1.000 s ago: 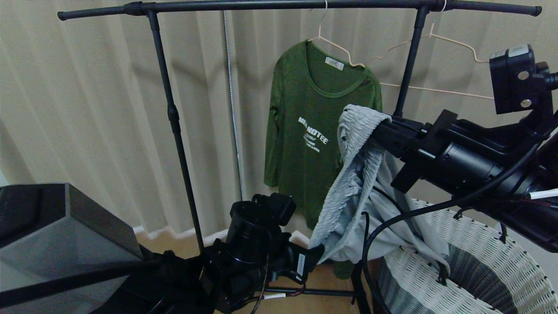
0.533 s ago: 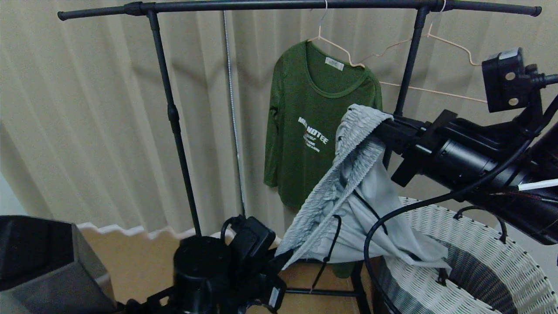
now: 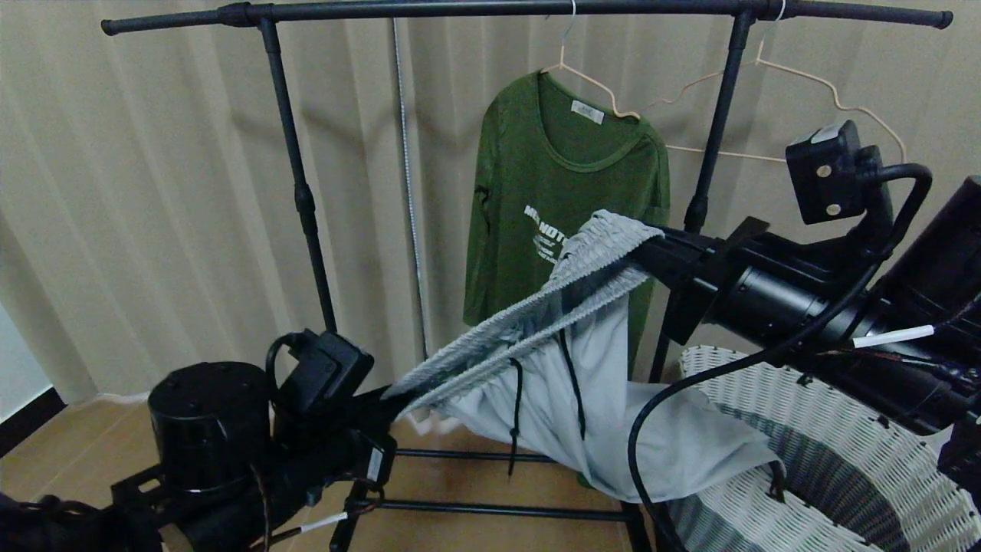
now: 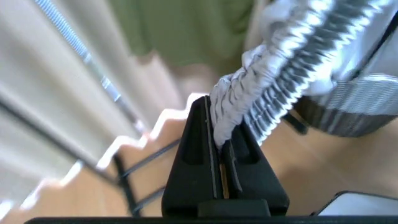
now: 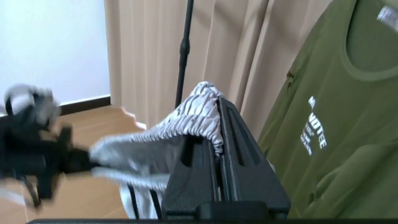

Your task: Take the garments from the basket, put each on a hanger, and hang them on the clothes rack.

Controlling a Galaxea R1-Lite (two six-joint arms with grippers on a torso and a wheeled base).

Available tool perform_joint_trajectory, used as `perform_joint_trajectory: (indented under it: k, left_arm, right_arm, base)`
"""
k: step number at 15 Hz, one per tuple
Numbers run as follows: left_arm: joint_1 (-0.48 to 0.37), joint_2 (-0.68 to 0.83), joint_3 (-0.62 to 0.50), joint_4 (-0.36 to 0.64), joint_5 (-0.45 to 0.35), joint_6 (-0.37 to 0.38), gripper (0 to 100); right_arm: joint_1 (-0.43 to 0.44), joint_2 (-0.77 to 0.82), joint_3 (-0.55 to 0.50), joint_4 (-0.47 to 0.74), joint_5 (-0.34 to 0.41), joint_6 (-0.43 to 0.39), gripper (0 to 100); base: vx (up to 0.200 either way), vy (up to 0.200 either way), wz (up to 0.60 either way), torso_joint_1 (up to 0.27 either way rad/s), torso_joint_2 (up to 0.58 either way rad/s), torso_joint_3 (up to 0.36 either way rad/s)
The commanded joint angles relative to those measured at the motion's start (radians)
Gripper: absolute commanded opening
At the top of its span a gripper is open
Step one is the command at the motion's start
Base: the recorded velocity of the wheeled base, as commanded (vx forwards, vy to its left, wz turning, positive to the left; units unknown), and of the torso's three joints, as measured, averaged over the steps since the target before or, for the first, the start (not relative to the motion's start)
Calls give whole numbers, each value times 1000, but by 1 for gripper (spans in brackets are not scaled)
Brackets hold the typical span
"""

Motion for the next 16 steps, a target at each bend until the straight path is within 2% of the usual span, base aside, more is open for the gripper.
perform_joint_trajectory:
  k: [1,2,3,5,7,9,11,12,13,14,15,16]
  left_arm:
    - [101,-270,-161,315,-25,1,0]
    - [115,-327,-236,458,-27,0,0]
    - [127,-384,-347,643,-28,-11,0]
    - [129,-410,-502,792,-25,-15,0]
    - [129,-404,-585,813,-22,-14,0]
    - [129,-382,-663,821,-22,-6,0]
    - [130,-365,-709,849,-19,-6,0]
    - [127,-359,-781,974,-18,-6,0]
    - [116,-359,-881,1185,-22,-15,0]
    - [115,-359,-884,1194,-22,-15,0]
    - [109,-347,-945,1304,-25,-57,0]
    - [106,-338,-948,1304,-25,-97,0]
  right_arm:
    - [0,18,-1,-2,-2,0,0]
    - [-3,18,-3,-2,-4,0,0]
    - [-32,17,-7,-4,-4,-3,0]
    - [-86,12,-10,-4,-4,-8,0]
    - [-146,9,-15,-4,-4,-32,0]
    - [-227,12,-46,-2,-2,-132,0]
    - [-247,14,-73,-1,-2,-166,0]
    - [-255,12,-98,13,-2,-172,0]
    - [-255,6,-101,31,-2,-172,0]
    - [-255,6,-101,31,-2,-172,0]
    - [-255,11,-102,27,-5,-170,0]
    - [-255,11,-102,27,-4,-169,0]
  base:
    - [0,0,0,0,0,0]
    - [0,0,0,0,0,0]
    - [0,0,0,0,0,0]
    - [0,0,0,0,0,0]
    - [0,0,0,0,0,0]
    - [0,0,0,0,0,0]
    - [0,0,0,0,0,0]
    - [0,0,0,0,0,0]
    - [0,0,0,0,0,0]
    - [0,0,0,0,0,0]
    - [0,0,0,0,0,0]
    - [0,0,0,0,0,0]
